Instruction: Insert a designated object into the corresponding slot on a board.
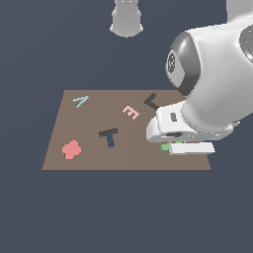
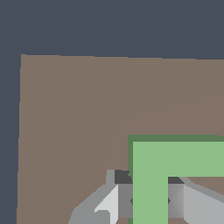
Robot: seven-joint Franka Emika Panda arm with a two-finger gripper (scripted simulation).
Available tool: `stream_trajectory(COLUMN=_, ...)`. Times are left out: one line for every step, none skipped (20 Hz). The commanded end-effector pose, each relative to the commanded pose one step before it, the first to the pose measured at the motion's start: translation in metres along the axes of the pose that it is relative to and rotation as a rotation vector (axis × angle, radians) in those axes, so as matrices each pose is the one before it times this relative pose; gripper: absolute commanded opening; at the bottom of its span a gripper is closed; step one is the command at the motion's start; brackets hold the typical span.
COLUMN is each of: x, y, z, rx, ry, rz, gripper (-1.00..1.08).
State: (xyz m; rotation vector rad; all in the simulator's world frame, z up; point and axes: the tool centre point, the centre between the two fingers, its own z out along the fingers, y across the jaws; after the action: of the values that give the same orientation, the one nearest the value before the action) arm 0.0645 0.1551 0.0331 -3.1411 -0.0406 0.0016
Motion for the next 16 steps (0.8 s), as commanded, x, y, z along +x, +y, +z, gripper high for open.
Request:
stream_trajectory(x=0.00012, y=0.00315, z=-0.00041, rx=0.00003, ry=0.00058, rz=0.03504, gripper=-1.0)
stream_trajectory(x=-0.00004, y=0.00154, z=-0.00007, rx=0.00001, ry=0.00005, rz=0.01789, gripper=-1.0)
stream_trajectory(x=-0.00004, y=0.00168, z=-0.00008, rx=0.00002, ry=0.00005, rz=0.01958, gripper=-1.0)
stream_trajectory(x=-0.00005, y=0.00183, z=-0.00009, rx=0.00002, ry=0.00006, rz=0.02128, gripper=-1.0)
stream_trajectory(x=-0.00005, y=0.00197, z=-0.00009, rx=0.00002, ry=0.00006, rz=0.02298, gripper=-1.0)
stream_trajectory(x=-0.00006, y=0.00212, z=-0.0001, rx=0.00002, ry=0.00006, rz=0.02468, gripper=-1.0)
stream_trajectory(x=-0.00007, y=0.00227, z=-0.00011, rx=0.00002, ry=0.00007, rz=0.02637, gripper=-1.0)
stream_trajectory(x=-0.00007, y=0.00242, z=-0.00011, rx=0.00002, ry=0.00007, rz=0.02806, gripper=-1.0)
stream_trajectory(x=-0.00008, y=0.00256, z=-0.00012, rx=0.00002, ry=0.00008, rz=0.02975, gripper=-1.0)
stream_trajectory(x=-0.00009, y=0.00271, z=-0.00012, rx=0.00003, ry=0.00008, rz=0.03144, gripper=-1.0)
stream_trajectory(x=-0.0001, y=0.00286, z=-0.00013, rx=0.00003, ry=0.00008, rz=0.03312, gripper=-1.0)
stream_trajectory(x=-0.00011, y=0.00301, z=-0.00014, rx=0.00003, ry=0.00009, rz=0.0348, gripper=-1.0)
stream_trajectory(x=-0.00011, y=0.00316, z=-0.00014, rx=0.00003, ry=0.00009, rz=0.03647, gripper=-1.0)
stream_trajectory(x=-0.00012, y=0.0033, z=-0.00015, rx=0.00003, ry=0.00009, rz=0.03814, gripper=-1.0)
stream_trajectory(x=-0.00013, y=0.00345, z=-0.00016, rx=0.00003, ry=0.0001, rz=0.03979, gripper=-1.0)
stream_trajectory(x=-0.00014, y=0.0036, z=-0.00016, rx=0.00004, ry=0.0001, rz=0.04145, gripper=-1.0)
